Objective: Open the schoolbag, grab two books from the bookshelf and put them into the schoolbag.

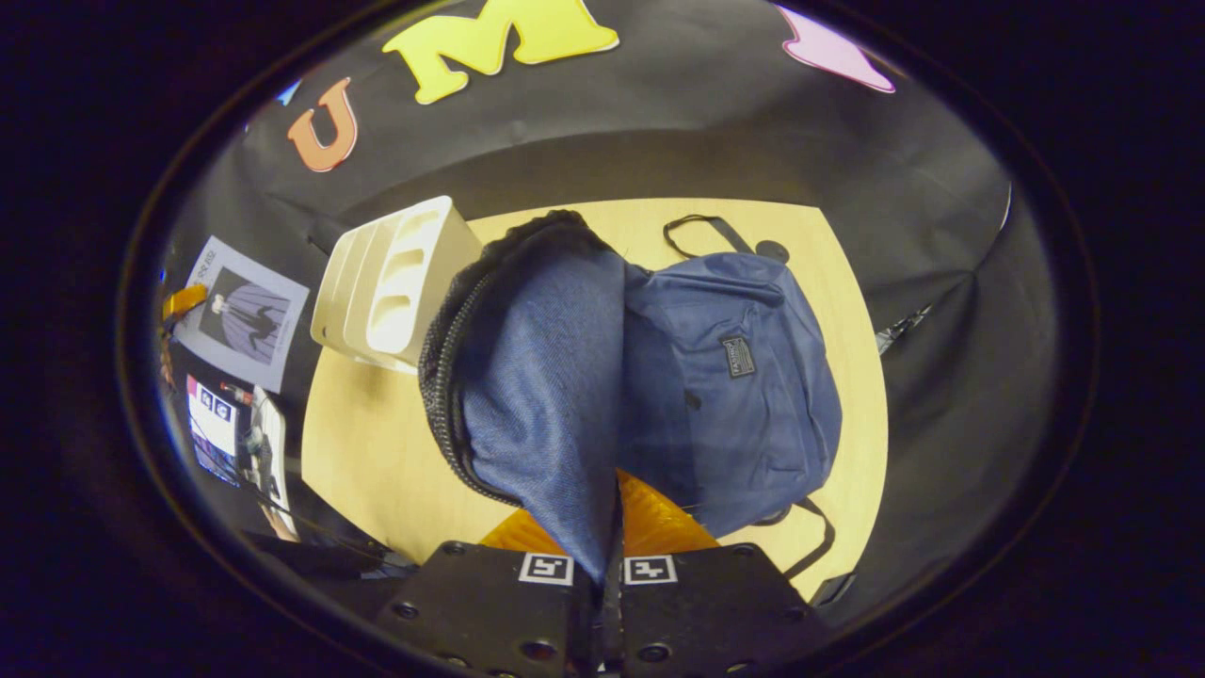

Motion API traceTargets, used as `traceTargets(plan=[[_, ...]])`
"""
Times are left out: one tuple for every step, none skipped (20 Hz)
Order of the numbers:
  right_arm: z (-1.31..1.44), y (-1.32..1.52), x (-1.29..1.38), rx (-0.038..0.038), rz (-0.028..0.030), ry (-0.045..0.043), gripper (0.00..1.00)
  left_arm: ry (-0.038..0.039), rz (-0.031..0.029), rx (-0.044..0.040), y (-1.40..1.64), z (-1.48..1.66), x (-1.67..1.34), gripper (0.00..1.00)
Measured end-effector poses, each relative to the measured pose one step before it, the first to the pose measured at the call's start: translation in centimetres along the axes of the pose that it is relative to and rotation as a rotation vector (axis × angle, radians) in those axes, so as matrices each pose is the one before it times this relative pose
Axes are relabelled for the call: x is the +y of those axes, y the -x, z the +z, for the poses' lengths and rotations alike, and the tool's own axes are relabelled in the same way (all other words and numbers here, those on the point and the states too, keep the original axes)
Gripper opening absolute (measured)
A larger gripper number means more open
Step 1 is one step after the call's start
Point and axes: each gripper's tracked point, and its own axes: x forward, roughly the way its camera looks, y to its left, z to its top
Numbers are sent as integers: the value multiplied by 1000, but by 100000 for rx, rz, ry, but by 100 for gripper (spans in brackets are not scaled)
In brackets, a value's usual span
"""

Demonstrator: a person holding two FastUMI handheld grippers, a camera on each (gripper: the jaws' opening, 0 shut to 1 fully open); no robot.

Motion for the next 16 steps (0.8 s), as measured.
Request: traceTargets(plan=[[46, 13, -5, -17, -211, 273, 5, 3319, -3166, 1959, 143, -820, -658, 45], [18, 21, -4, -7, -129, 125, 5, 4331, -3420, 1620, 141, -1002, -708, 45], [-4, -18, -34, 61, -107, 108, 5, 4358, -4112, 1536, -213, -912, -834, 45], [-16, 22, 4, 103, -27, -2, 5, 5053, -3655, 721, -240, -684, -681, 45], [-17, 92, -33, -82, 2, 36, 5, 5181, -3566, -768, -542, -672, -587, 45], [-50, 55, -52, 134, 27, -192, 5, 4405, -2245, -1133, -867, -620, -328, 45], [16, 54, -82, 80, 114, -162, 5, 3081, -2249, -509, -789, -825, -373, 45], [21, 140, -188, -251, -63, -323, 5, 2240, -2309, -167, -698, -1194, -356, 44], [56, 39, -141, 4, 158, -496, 5, 1626, -2279, 721, -624, -1207, -482, 45], [-9, 130, -203, -123, 139, -473, 5, 866, -2258, 1784, -801, -1450, -530, 45], [79, 56, -214, 12, 63, -417, 5, 1054, -2254, 1630, -755, -1368, -658, 45], [73, 22, -237, 10, 133, -667, 5, 1051, -2140, 1013, -829, -1018, -435, 45], [-42, 50, -76, 7, 260, -309, 5, 1013, -1517, 840, -889, -1106, -285, 45], [-62, -28, -99, 145, 219, 50, 5, 2083, -680, 485, -1235, -1221, -91, 45], [-29, -60, -46, 298, 151, 447, 5, 2110, -879, 629, -898, -860, -250, 45], [-34, -7, -58, 302, 57, 450, 5, 1680, -1068, 430, -1014, -891, -331, 45]])
